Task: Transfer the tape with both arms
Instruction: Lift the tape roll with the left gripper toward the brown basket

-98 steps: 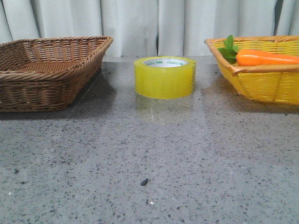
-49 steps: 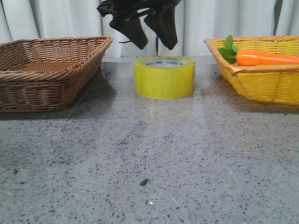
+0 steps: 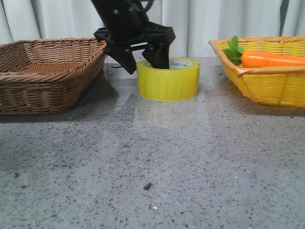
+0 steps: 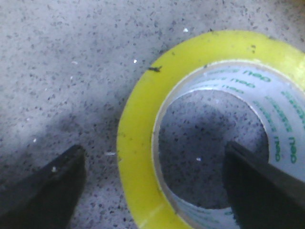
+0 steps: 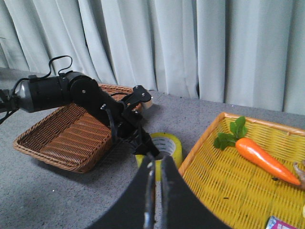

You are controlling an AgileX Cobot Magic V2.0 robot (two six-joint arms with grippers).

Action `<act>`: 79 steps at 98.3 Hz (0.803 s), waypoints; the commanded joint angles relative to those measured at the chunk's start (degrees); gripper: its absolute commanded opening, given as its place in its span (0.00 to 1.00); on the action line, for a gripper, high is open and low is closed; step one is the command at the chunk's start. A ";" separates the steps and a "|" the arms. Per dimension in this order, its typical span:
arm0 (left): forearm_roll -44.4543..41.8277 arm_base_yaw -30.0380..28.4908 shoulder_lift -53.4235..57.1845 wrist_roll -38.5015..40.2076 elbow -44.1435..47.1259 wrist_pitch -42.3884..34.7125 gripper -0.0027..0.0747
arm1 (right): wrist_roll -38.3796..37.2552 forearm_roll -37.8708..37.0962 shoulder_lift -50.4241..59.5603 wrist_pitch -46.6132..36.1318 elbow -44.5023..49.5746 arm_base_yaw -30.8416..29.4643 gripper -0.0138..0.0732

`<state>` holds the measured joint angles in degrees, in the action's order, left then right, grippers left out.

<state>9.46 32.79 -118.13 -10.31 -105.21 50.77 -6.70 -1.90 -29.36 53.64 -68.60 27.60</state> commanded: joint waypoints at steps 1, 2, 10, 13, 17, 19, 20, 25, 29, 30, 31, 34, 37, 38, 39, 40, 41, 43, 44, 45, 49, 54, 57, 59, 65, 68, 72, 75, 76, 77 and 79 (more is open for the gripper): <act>0.82 -0.11 2.70 0.56 -1.59 -2.01 0.62 | 0.08 0.65 -1.40 -4.01 -1.25 -0.34 0.09; 0.82 -0.11 2.70 0.56 -1.59 -2.10 0.59 | 0.08 0.63 -1.40 -4.01 -1.25 -0.34 0.09; 1.70 -0.11 2.82 0.56 -1.59 -2.67 0.34 | 0.08 0.84 -1.40 -4.01 -1.25 -0.34 0.09; 2.57 -0.11 2.98 0.56 -1.71 -2.79 0.23 | 0.08 0.84 -1.40 -4.01 -1.25 -0.34 0.09; 3.33 -0.11 3.20 0.56 -2.19 -2.94 0.06 | 0.08 0.84 -1.40 -4.18 -1.25 -0.34 0.09; 3.62 -0.11 3.34 0.42 -2.55 -3.02 0.01 | 0.08 0.84 -1.40 -4.19 -1.25 -0.34 0.09; 3.61 -0.11 3.48 0.42 -2.71 -3.02 0.01 | 0.08 0.84 -1.40 -4.19 -1.25 -0.34 0.09; 3.74 -0.11 4.21 0.42 -3.99 -3.17 0.01 | 0.08 0.84 -1.40 -4.32 -1.25 -0.34 0.09; 3.74 0.00 5.17 0.42 -5.39 -3.42 0.01 | 0.08 0.84 -1.40 -4.43 -1.25 -0.34 0.09; 3.74 0.00 5.38 0.42 -5.64 -3.42 0.01 | 0.08 0.84 -1.40 -4.43 -1.25 -0.34 0.09; 3.74 0.00 5.74 0.42 -6.12 -3.42 0.01 | 0.08 0.84 -1.40 -4.53 -1.25 -0.34 0.09; 3.74 0.00 6.70 0.42 -7.22 -3.55 0.01 | 0.08 0.84 -1.40 -4.56 -1.25 -0.34 0.09; 3.74 0.00 7.67 0.42 -8.35 -3.55 0.01 | 0.08 0.84 -1.40 -4.68 -1.25 -0.34 0.09; 3.74 0.00 8.20 0.42 -8.89 -3.43 0.01 | 0.08 0.84 -1.40 -4.84 -1.25 -0.34 0.09; 3.74 0.00 8.51 0.42 -9.16 -3.41 0.01 | 0.08 0.84 -1.40 -4.82 -1.25 -0.34 0.09; 3.62 0.00 9.14 0.42 -9.68 -3.41 0.01 | 0.08 0.84 -1.40 -4.95 -1.25 -0.34 0.09; 3.47 -0.17 9.45 0.42 -9.91 -3.17 0.01 | 0.08 0.84 -1.40 -4.96 -1.25 -0.34 0.09; 3.17 -0.28 10.49 0.42 -10.54 -3.11 0.01 | 0.08 0.84 -1.40 -5.20 -1.25 -0.34 0.09; 3.03 -0.42 10.86 0.42 -10.72 -2.94 0.01 | 0.08 0.84 -1.40 -5.19 -1.25 -0.34 0.09; 2.87 -0.55 11.59 0.42 -11.00 -2.97 0.01 | 0.08 0.84 -1.40 -5.41 -1.25 -0.34 0.09; 1.30 -1.16 13.54 0.42 -11.24 -2.97 0.01 | 0.08 0.84 -1.40 -5.74 -1.25 -0.34 0.09; -1.59 -2.19 16.57 0.42 -11.24 -2.48 0.01 | 0.08 0.84 -1.40 -6.15 -1.25 -0.34 0.09; -3.53 -2.99 17.78 0.42 -11.24 -1.72 0.01 | 0.08 0.84 -1.40 -6.41 -1.25 -0.34 0.09; -4.80 -3.70 18.55 0.42 -11.24 -0.89 0.01 | 0.08 0.84 -1.40 -6.41 -1.25 -0.34 0.09; -8.45 -6.26 20.01 0.42 -11.24 3.28 0.01 | 0.08 0.84 -1.40 -6.41 -1.25 -0.34 0.09; -9.93 -7.61 20.26 0.42 -11.24 5.85 0.01 | 0.08 0.84 -1.40 -6.41 -1.16 -0.34 0.09; -11.82 -9.64 20.42 0.42 -11.09 9.88 0.01 | 0.08 0.84 -1.40 -6.41 -1.01 -0.34 0.09; -12.84 -11.09 20.42 0.42 -10.51 12.27 0.01 | 0.08 0.84 -1.40 -6.41 -0.78 -0.34 0.09; -13.31 -11.46 20.29 0.42 -10.37 13.19 0.01 | 0.08 0.84 -1.40 -6.41 -0.80 -0.34 0.09; -13.51 -12.20 20.29 0.42 -9.99 13.59 0.01 | 0.08 0.84 -1.40 -6.41 -0.69 -0.34 0.09; -13.69 -13.30 20.16 0.42 -9.53 14.47 0.01 | 0.08 0.84 -1.40 -6.41 -0.64 -0.34 0.09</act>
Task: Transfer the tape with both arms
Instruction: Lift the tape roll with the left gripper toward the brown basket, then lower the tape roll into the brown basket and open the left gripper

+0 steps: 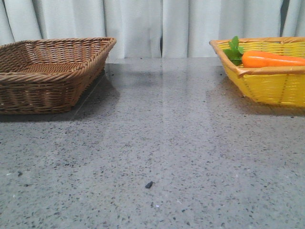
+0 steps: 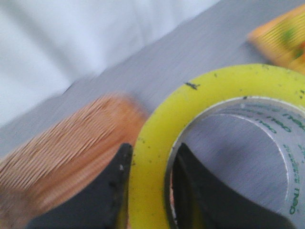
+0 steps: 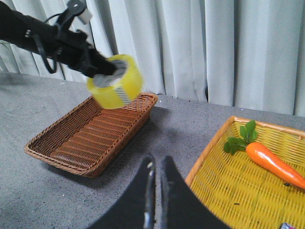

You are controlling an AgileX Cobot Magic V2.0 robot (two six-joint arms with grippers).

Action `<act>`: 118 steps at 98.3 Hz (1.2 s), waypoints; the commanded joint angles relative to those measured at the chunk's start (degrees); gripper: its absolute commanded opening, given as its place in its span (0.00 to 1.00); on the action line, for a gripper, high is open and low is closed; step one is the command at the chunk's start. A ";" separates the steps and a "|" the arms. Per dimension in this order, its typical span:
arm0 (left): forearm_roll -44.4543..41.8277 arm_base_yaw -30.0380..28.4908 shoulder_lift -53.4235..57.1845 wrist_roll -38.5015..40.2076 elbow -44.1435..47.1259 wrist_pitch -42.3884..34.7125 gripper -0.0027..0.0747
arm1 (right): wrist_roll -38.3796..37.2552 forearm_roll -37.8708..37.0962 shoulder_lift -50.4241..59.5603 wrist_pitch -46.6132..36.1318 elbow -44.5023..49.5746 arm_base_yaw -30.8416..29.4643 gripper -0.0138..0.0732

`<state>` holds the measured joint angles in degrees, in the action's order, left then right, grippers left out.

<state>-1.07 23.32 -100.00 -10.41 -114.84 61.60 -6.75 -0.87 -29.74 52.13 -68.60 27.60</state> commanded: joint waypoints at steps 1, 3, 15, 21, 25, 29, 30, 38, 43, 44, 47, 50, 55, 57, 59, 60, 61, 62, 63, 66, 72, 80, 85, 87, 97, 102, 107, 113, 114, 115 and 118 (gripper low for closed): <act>-3.16 -4.19 2.02 0.52 0.62 3.86 0.01 | 0.12 -0.19 -1.02 -4.90 -0.65 -0.34 0.09; -3.16 -5.31 2.02 0.52 1.54 4.14 0.01 | 0.12 -0.19 -1.02 -4.90 -0.51 -0.34 0.09; -2.67 -10.38 2.02 0.79 7.98 2.41 0.01 | 0.12 -0.19 -1.02 -4.90 0.27 -0.34 0.09; -2.67 -12.13 2.02 2.04 10.76 0.69 0.04 | 0.12 -0.19 -1.02 -4.60 0.43 -0.34 0.09; -2.33 -12.88 2.02 2.45 12.34 -0.15 0.09 | 0.12 -0.19 -1.02 -4.32 0.43 -0.34 0.09; -1.75 -13.63 2.02 2.56 13.44 -0.46 0.19 | 0.12 -0.19 -1.02 -4.03 0.43 -0.34 0.09; -1.44 -13.81 2.02 2.56 13.56 -0.59 0.23 | 0.12 -0.19 -1.02 -4.03 0.43 -0.34 0.09; 0.04 -14.58 2.02 3.24 13.95 -1.11 0.48 | 0.12 -0.19 -1.02 -3.79 0.43 -0.34 0.09; 1.07 -14.70 2.30 3.42 13.95 -1.88 0.63 | 0.12 -0.49 -1.02 -3.67 0.43 -0.34 0.09; 1.79 -14.70 2.28 3.42 13.95 -2.00 0.67 | 0.12 -0.64 -1.02 -3.67 0.43 -0.34 0.09; 2.76 -14.70 2.55 3.26 13.95 -2.16 0.73 | 0.12 -1.35 -1.02 -3.67 0.53 -0.34 0.09; 3.80 -14.70 3.12 3.04 13.95 -2.65 0.76 | 0.12 -2.67 -1.02 -3.55 0.63 -0.34 0.09; 5.91 -14.70 4.12 2.90 14.07 -4.28 0.76 | 0.12 -4.78 -1.02 -3.42 1.17 -0.34 0.09; 6.92 -14.70 4.70 2.67 14.40 -5.26 0.76 | 0.12 -5.53 -0.90 -3.42 1.57 -0.34 0.09; 8.02 -14.70 5.24 2.39 14.82 -6.51 0.74 | 0.12 -6.23 -0.66 -3.42 2.07 -0.34 0.09; 8.81 -14.70 5.87 2.12 15.01 -7.46 0.73 | 0.12 -6.40 -0.64 -3.42 2.28 -0.34 0.09; 9.24 -14.70 6.17 1.97 15.46 -7.97 0.72 | 0.12 -6.57 -0.36 -3.42 2.70 -0.34 0.09; 9.68 -14.70 6.87 1.76 15.72 -8.49 0.71 | 0.12 -6.92 -0.25 -3.66 2.95 -0.34 0.09; 10.57 -14.70 7.26 1.63 16.02 -9.60 0.70 | 0.12 -7.06 -0.04 -3.77 3.22 -0.34 0.09; 12.06 -14.58 9.05 1.38 17.91 -12.17 0.65 | 0.12 -7.61 0.74 -4.34 4.70 -0.34 0.09; 14.40 -13.94 14.08 -0.51 22.33 -19.00 0.55 | 0.35 -8.28 3.30 -6.58 7.91 -0.34 0.09; 14.53 -12.11 21.71 -1.49 31.96 -28.78 0.46 | 1.05 -9.61 8.14 -11.08 14.28 -0.34 0.09; 14.18 -11.00 27.97 -1.48 38.74 -35.04 0.42 | 1.05 -11.24 11.93 -14.44 18.61 -0.34 0.09; 14.18 -10.50 29.59 -1.48 41.78 -37.58 0.41 | 1.05 -12.09 13.60 -15.84 20.48 -0.34 0.09; 12.39 -8.71 41.48 -1.61 56.11 -46.56 0.38 | 1.05 -15.67 20.79 -21.77 28.52 -0.34 0.09; 11.16 -8.17 46.77 -1.61 62.93 -49.79 0.35 | 1.05 -16.27 23.71 -24.50 31.88 -0.34 0.09; 9.81 -7.91 52.53 -1.61 70.15 -52.07 0.31 | 1.05 -16.57 26.34 -27.11 34.79 -0.34 0.09; 9.24 -7.91 57.77 -1.61 76.61 -54.95 0.23 | 1.05 -17.91 28.06 -30.08 37.97 -0.34 0.09; 9.24 -7.91 58.40 -1.61 77.35 -55.61 0.21 | 1.05 -18.13 28.34 -30.77 38.28 -0.34 0.09; 9.24 -7.91 59.02 -1.61 78.79 -55.96 0.20 | 1.05 -18.52 28.34 -31.09 38.89 -0.34 0.09; 9.24 -7.91 61.90 -1.61 81.36 -57.02 0.14 | 1.05 -19.20 28.82 -32.61 40.04 -0.34 0.09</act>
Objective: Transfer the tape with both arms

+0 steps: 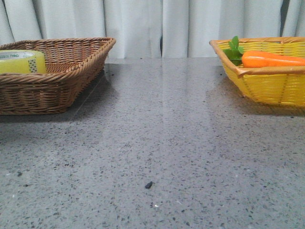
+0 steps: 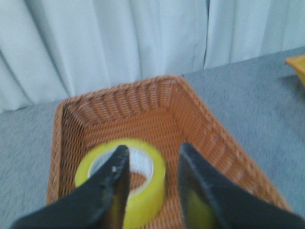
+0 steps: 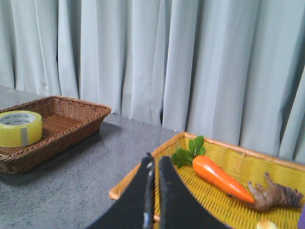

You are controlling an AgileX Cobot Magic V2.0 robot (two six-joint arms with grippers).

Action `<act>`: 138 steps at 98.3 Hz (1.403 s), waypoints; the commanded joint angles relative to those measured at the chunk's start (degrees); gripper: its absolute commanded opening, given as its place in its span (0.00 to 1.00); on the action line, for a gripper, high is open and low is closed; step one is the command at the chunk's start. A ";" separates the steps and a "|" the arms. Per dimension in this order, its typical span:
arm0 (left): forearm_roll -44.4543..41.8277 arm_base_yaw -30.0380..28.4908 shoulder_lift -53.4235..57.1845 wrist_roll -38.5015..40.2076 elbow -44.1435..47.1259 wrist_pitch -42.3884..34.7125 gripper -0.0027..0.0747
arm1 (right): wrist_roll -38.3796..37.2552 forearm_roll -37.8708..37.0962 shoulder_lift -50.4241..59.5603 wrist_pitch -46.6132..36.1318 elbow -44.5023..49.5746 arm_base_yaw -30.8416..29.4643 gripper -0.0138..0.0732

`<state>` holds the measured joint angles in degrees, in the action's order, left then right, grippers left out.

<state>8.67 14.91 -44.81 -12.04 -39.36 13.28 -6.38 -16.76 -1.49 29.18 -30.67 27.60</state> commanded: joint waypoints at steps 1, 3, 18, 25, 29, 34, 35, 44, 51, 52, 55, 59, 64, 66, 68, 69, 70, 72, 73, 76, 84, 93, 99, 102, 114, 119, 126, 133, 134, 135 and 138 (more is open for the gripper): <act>-0.50 0.49 7.26 0.02 7.01 -9.06 0.11 | 0.68 -3.42 0.59 -9.91 2.39 -0.34 0.09; -0.50 0.49 8.83 0.02 8.03 -9.38 0.05 | 0.68 -3.55 0.67 -10.62 3.14 -0.34 0.09; -0.28 0.49 16.09 0.14 13.61 -9.40 0.01 | 0.68 -3.54 0.67 -11.58 6.21 -0.34 0.08; -0.28 0.49 17.44 0.14 13.89 -9.17 0.01 | 0.68 -3.54 0.67 -10.73 6.85 -0.34 0.08; -0.28 0.49 17.68 0.14 13.89 -9.28 0.01 | 0.68 -3.54 0.67 -10.60 7.12 -0.34 0.08; -0.28 0.49 17.68 0.14 13.89 -9.29 0.01 | 0.68 -3.54 0.67 -10.14 7.33 -0.34 0.08; -0.28 0.49 17.58 0.14 13.89 -9.13 0.01 | 0.68 -3.54 0.67 -10.15 7.33 -0.34 0.08; -0.28 0.49 17.57 0.14 13.89 -8.86 0.01 | 0.68 -3.54 0.67 -10.15 7.38 -0.34 0.08; -0.28 0.49 17.57 0.14 13.89 -8.86 0.01 | 0.68 -3.54 0.67 -10.15 7.38 -0.34 0.08; -0.28 0.49 17.57 0.14 13.89 -8.86 0.01 | 0.68 -3.54 0.67 -10.15 7.38 -0.34 0.08; -0.28 0.49 17.57 0.14 13.89 -8.86 0.01 | 0.68 -3.54 0.67 -10.15 7.38 -0.34 0.08; -0.28 0.49 17.57 0.14 13.89 -8.86 0.01 | 0.68 -3.54 0.67 -10.15 7.38 -0.34 0.08; -0.28 0.49 17.57 0.14 13.89 -8.86 0.01 | 0.68 -3.54 0.67 -10.15 7.38 -0.34 0.08; -0.28 0.49 17.57 0.14 13.89 -8.86 0.01 | 0.68 -3.54 0.67 -10.15 7.38 -0.34 0.08; -0.28 0.49 17.57 0.14 13.89 -8.86 0.01 | 0.68 -3.54 0.67 -10.15 7.38 -0.34 0.08; -0.28 0.49 17.57 0.14 13.89 -8.86 0.01 | 0.68 -3.54 0.67 -10.15 7.38 -0.34 0.08; -0.28 0.49 17.57 0.14 13.89 -8.86 0.01 | 0.68 -3.54 0.67 -10.15 7.38 -0.34 0.08; -0.28 0.49 17.57 0.14 13.89 -8.86 0.01 | 0.68 -3.54 0.67 -10.15 7.38 -0.34 0.08; -0.28 0.49 17.57 0.14 13.89 -8.86 0.01 | 0.68 -3.54 0.67 -10.15 7.38 -0.34 0.08; -0.28 0.49 17.57 0.14 13.89 -8.86 0.01 | 0.68 -3.54 0.67 -10.15 7.38 -0.34 0.08; -1.23 1.64 19.65 0.01 14.99 -9.73 0.01 | 0.68 -3.54 0.67 -10.15 7.38 -0.34 0.08; -3.20 1.54 23.13 0.01 17.65 -10.20 0.01 | 0.68 -3.54 0.67 -10.15 7.38 -0.34 0.08; -6.28 0.89 25.50 -0.30 21.20 -14.35 0.01 | 0.68 -3.54 0.67 -10.15 7.38 -0.34 0.08; -6.56 0.30 27.21 -0.30 23.67 -16.51 0.01 | 0.68 -3.54 0.67 -10.15 7.38 -0.34 0.08; -6.31 -2.51 34.47 0.70 32.63 -19.38 0.01 | 0.68 -3.54 0.67 -10.15 7.38 -0.34 0.08; -6.25 -3.25 37.78 3.02 35.00 -18.23 0.01 | 0.68 -3.54 0.67 -10.15 7.38 -0.34 0.08; -6.25 -3.90 42.19 6.81 37.56 -14.77 0.01 | 0.68 -3.54 0.67 -10.15 7.38 -0.34 0.08; -6.25 -3.90 45.85 8.20 38.90 -9.79 0.01 | 0.68 -3.54 0.67 -10.15 7.38 -0.34 0.08; -6.25 -3.90 46.53 8.20 39.01 -8.39 0.01 | 0.68 -3.54 0.67 -10.15 7.38 -0.34 0.08; -6.25 -3.90 46.53 8.20 39.20 -8.39 0.01 | 0.68 -3.54 0.67 -10.15 7.38 -0.34 0.08; -6.25 -3.90 47.04 8.20 39.72 -7.01 0.01 | 0.68 -3.54 0.67 -10.15 7.38 -0.34 0.08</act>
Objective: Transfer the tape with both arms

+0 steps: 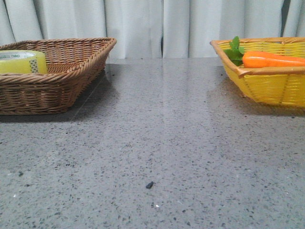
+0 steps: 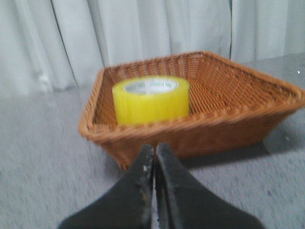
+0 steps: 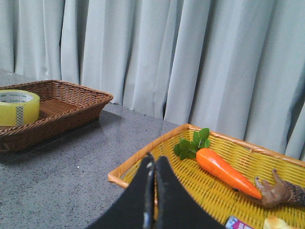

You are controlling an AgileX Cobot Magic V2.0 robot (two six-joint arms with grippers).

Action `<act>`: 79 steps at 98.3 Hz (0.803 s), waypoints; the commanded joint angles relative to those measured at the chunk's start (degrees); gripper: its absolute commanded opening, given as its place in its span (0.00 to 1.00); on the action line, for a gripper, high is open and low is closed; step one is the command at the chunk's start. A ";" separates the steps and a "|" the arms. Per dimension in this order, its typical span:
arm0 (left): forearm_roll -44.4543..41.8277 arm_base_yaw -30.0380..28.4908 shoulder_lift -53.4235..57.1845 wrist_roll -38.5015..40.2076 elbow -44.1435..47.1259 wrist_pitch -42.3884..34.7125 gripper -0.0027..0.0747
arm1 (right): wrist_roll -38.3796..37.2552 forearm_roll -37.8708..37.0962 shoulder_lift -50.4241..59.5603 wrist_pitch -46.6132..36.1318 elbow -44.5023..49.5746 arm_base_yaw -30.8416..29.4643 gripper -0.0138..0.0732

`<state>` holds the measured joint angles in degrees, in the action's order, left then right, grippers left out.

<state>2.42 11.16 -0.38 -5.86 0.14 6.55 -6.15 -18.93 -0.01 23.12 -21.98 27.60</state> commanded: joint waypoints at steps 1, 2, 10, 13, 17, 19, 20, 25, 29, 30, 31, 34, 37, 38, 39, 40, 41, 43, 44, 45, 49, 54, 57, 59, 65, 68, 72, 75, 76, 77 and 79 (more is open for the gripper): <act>-0.01 -0.23 2.59 2.02 0.55 -0.33 0.01 | 0.45 -1.37 -0.81 -4.10 -1.32 -0.34 0.08; -0.01 -0.23 2.48 2.02 0.66 -0.33 0.01 | 0.45 -1.37 -0.81 -4.10 -1.32 -0.34 0.08; 1.29 -0.36 2.19 2.02 0.55 6.07 0.01 | 0.45 -1.37 -0.81 -4.21 -1.32 -0.34 0.08; 2.26 -0.36 2.19 2.02 0.55 8.52 0.01 | 0.45 -1.37 -0.81 -4.21 -1.32 -0.34 0.08; 4.64 -0.36 2.19 2.02 0.55 9.11 0.01 | 0.45 -1.37 -0.81 -4.21 -1.32 -0.34 0.08; 5.75 -0.36 2.19 2.02 0.55 9.28 0.01 | 0.45 -1.37 -0.81 -4.21 -1.32 -0.34 0.08; 6.91 -0.36 2.19 2.02 0.55 9.40 0.01 | 0.45 -1.37 -0.81 -4.21 -1.32 -0.34 0.08; 11.14 -0.36 2.19 2.02 0.46 10.09 0.01 | 0.45 -1.37 -0.81 -4.21 -1.32 -0.34 0.08; 12.98 -0.36 2.19 2.02 0.46 10.67 0.01 | 0.45 -1.37 -0.81 -4.21 -1.32 -0.34 0.08; 12.98 -0.36 2.19 2.02 0.46 10.79 0.01 | 0.45 -1.37 -0.81 -4.21 -1.32 -0.34 0.08; 13.10 -0.36 2.19 2.02 0.46 10.81 0.01 | 0.45 -1.37 -0.81 -4.21 -1.32 -0.34 0.08; 13.10 -0.36 2.19 2.02 0.46 10.81 0.01 | 0.45 -1.37 -0.81 -4.21 -1.32 -0.34 0.08; 13.10 -0.36 2.19 2.02 0.46 10.81 0.01 | 0.45 -1.37 -0.81 -4.21 -1.32 -0.34 0.08; 13.10 -0.36 2.19 2.02 0.46 10.81 0.01 | 0.45 -1.37 -0.81 -4.21 -1.32 -0.34 0.08; 13.10 -0.36 2.19 2.02 0.46 10.81 0.01 | 0.45 -1.37 -0.81 -4.21 -1.32 -0.34 0.08; 13.10 -0.36 2.19 2.02 0.46 10.81 0.01 | 0.45 -1.37 -0.81 -4.21 -1.32 -0.34 0.08; 13.10 -0.36 2.19 2.02 0.46 10.81 0.01 | 0.45 -1.37 -0.81 -4.21 -1.32 -0.34 0.08; 13.10 -0.36 2.19 2.02 0.46 10.81 0.01 | 0.45 -1.37 -0.81 -4.21 -1.32 -0.34 0.08; 13.10 -0.36 2.19 2.02 0.46 10.81 0.01 | 0.45 -1.37 -0.81 -4.21 -1.32 -0.34 0.08; 13.10 -0.36 2.19 2.02 0.46 10.81 0.01 | 0.45 -1.37 -0.81 -4.21 -1.32 -0.34 0.08; 13.10 -0.36 2.19 2.02 0.46 10.81 0.01 | 0.45 -1.37 -0.81 -4.21 -1.32 -0.34 0.08; 13.10 -0.36 2.19 2.02 0.46 10.81 0.01 | 0.45 -1.37 -0.81 -4.21 -1.32 -0.34 0.08; 13.10 -0.36 2.19 2.02 0.46 10.81 0.01 | 0.45 -1.37 -0.81 -4.21 -1.32 -0.34 0.08; 13.10 -0.36 2.19 2.02 0.46 10.81 0.01 | 0.45 -1.37 -0.81 -4.21 -1.32 -0.34 0.08; 13.10 -0.36 2.19 2.02 0.46 10.81 0.01 | 0.45 -1.37 -0.81 -4.21 -1.32 -0.34 0.08; 13.10 -0.36 2.19 2.02 0.46 10.81 0.01 | 0.45 -1.37 -0.81 -4.21 -1.32 -0.34 0.08; 13.10 -0.36 2.19 2.02 0.46 10.81 0.01 | 0.45 -1.37 -0.81 -4.21 -1.32 -0.34 0.08; 13.10 -0.36 2.19 2.02 0.46 10.81 0.01 | 0.45 -1.37 -0.81 -4.21 -1.32 -0.34 0.08; 13.10 -0.36 2.19 2.02 0.46 10.81 0.01 | 0.45 -1.37 -0.81 -4.21 -1.32 -0.34 0.08; 13.10 -0.36 2.19 2.02 0.46 10.81 0.01 | 0.45 -1.37 -0.81 -4.21 -1.32 -0.34 0.08; 13.10 -0.36 2.19 2.02 0.46 10.81 0.01 | 0.45 -1.37 -0.81 -4.21 -1.32 -0.34 0.08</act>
<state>14.58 10.96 0.34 -4.46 0.14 19.46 -6.15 -18.93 -0.01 23.12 -21.89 27.60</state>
